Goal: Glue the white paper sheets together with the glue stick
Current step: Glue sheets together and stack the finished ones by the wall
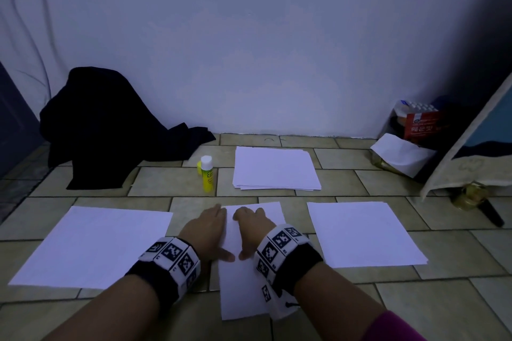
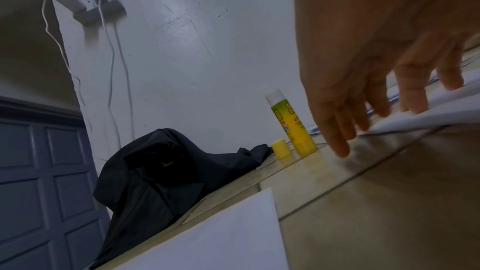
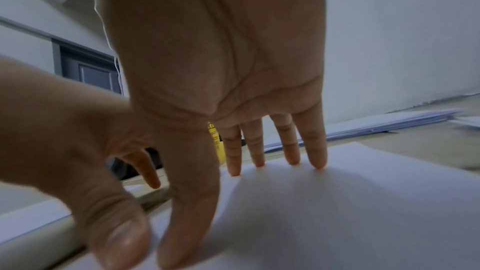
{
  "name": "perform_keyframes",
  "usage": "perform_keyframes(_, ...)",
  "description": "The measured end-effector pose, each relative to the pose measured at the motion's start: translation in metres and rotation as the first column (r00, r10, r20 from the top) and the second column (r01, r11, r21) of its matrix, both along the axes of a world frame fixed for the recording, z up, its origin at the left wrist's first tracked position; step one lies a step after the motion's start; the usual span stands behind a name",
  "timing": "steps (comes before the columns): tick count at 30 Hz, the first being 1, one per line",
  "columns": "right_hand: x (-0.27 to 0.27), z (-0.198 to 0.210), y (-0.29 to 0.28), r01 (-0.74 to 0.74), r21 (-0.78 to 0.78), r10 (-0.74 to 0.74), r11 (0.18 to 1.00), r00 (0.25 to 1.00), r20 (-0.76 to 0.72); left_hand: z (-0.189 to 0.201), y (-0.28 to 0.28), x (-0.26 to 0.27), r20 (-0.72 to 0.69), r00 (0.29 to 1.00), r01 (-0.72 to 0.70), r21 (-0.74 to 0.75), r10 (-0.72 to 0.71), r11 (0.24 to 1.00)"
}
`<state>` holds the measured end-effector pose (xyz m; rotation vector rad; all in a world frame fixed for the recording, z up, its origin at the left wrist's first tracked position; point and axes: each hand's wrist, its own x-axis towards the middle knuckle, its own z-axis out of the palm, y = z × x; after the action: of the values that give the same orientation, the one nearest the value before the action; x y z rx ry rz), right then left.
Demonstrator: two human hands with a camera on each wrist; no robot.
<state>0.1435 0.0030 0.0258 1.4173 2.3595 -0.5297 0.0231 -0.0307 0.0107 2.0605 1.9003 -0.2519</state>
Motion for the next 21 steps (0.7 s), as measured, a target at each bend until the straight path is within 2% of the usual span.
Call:
perform_keyframes(3, -0.009, 0.003, -0.003, -0.011, -0.031, 0.01, 0.999, 0.999, -0.043, -0.006, -0.001, 0.0, -0.104, 0.993, 0.052, -0.093, -0.062, 0.994)
perform_keyframes(6, -0.011, 0.012, -0.001, -0.11, -0.104, 0.104, 0.988, 0.992, -0.068, -0.008, 0.0, 0.0, -0.105, 0.991, 0.068, -0.12, -0.081, 0.99)
perform_keyframes(9, 0.006, 0.012, 0.009, -0.168, -0.128, 0.169, 0.977, 0.986, -0.002, -0.011, 0.001, -0.002, -0.118, 0.991, 0.047, -0.146, -0.065, 0.988)
perform_keyframes(16, 0.06, 0.0, 0.034, 0.087, -0.097, -0.08, 0.991, 0.994, 0.077, -0.009, 0.0, -0.002, -0.113, 0.992, 0.044, -0.156, -0.062, 0.987)
perform_keyframes(19, 0.063, -0.004, 0.039, 0.139, -0.103, -0.134, 0.985, 0.99, 0.047, -0.003, 0.001, -0.003, -0.121, 0.99, 0.048, -0.17, -0.069, 0.984)
perform_keyframes(21, 0.057, -0.002, 0.036, 0.183, -0.045, -0.181, 0.982, 0.983, 0.041, 0.003, 0.002, -0.003, -0.177, 0.981, 0.048, -0.171, -0.078, 0.984)
